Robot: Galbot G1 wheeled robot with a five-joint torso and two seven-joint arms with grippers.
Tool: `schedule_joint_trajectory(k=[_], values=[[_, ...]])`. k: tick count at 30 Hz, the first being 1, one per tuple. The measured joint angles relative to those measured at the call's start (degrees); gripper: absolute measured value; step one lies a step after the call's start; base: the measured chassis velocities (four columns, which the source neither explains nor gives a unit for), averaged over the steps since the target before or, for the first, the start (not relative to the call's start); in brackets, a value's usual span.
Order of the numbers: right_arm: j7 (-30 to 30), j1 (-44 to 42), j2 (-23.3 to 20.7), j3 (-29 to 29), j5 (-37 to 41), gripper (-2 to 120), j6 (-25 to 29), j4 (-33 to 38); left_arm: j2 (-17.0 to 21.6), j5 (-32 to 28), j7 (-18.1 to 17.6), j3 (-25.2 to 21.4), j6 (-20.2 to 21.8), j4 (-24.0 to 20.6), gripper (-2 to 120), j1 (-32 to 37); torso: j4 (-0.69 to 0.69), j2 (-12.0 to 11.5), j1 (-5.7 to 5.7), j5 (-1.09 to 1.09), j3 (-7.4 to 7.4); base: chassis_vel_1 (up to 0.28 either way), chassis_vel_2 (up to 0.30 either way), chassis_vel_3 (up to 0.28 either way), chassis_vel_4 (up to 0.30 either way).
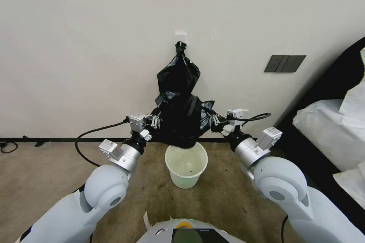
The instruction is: Place a trash bag onto the trash bin.
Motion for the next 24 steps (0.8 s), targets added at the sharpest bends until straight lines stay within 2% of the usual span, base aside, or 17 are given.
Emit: schedule_joint_trajectory(k=[7, 12, 20, 24], values=[[-2.2, -3.1, 1.1, 1.3, -6.2, 0, 2.1, -0.4, -2.3, 3.5, 0.5, 6.2, -1.2, 3.7, 0, -2.6, 0.00, 0.0, 0.00, 0.00, 0.00, 0.000, 0.000, 0.000, 0.000], [-2.9, -4.5, 1.6, 3.2, -7.0, 0, 3.2, -2.0, -4.5, 5.1, 0.6, 9.8, -1.8, 6.0, 0, -4.8, 0.00, 0.0, 0.00, 0.00, 0.00, 0.000, 0.000, 0.000, 0.000], [-4.8, -7.1, 4.1, 4.5, -8.8, 0, 6.4, -4.8, -6.1, 6.9, 1.1, 12.2, -3.0, 9.2, 0, -6.4, 0.00, 0.0, 0.00, 0.00, 0.00, 0.000, 0.000, 0.000, 0.000], [-5.2, -6.8, 6.1, 3.1, -9.8, 0, 8.8, -6.8, -7.7, 7.6, 1.1, 12.9, -4.6, 11.7, 0, -6.2, 0.00, 0.0, 0.00, 0.00, 0.00, 0.000, 0.000, 0.000, 0.000]])
